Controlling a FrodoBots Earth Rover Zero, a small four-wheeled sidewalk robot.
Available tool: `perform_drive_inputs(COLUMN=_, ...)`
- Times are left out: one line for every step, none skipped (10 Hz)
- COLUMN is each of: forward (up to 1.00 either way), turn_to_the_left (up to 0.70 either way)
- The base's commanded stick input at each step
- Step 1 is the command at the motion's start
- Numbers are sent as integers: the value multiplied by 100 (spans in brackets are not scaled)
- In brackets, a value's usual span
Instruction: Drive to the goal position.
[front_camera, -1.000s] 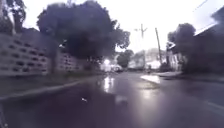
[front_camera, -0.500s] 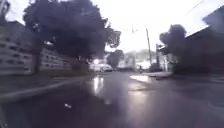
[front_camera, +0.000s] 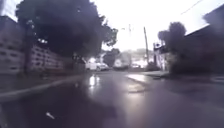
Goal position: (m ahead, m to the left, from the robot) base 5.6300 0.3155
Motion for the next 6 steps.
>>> perform_drive_inputs(forward=70, turn_to_the_left=0)
perform_drive_inputs(forward=70, turn_to_the_left=0)
perform_drive_inputs(forward=70, turn_to_the_left=0)
perform_drive_inputs(forward=70, turn_to_the_left=0)
perform_drive_inputs(forward=70, turn_to_the_left=0)
perform_drive_inputs(forward=70, turn_to_the_left=0)
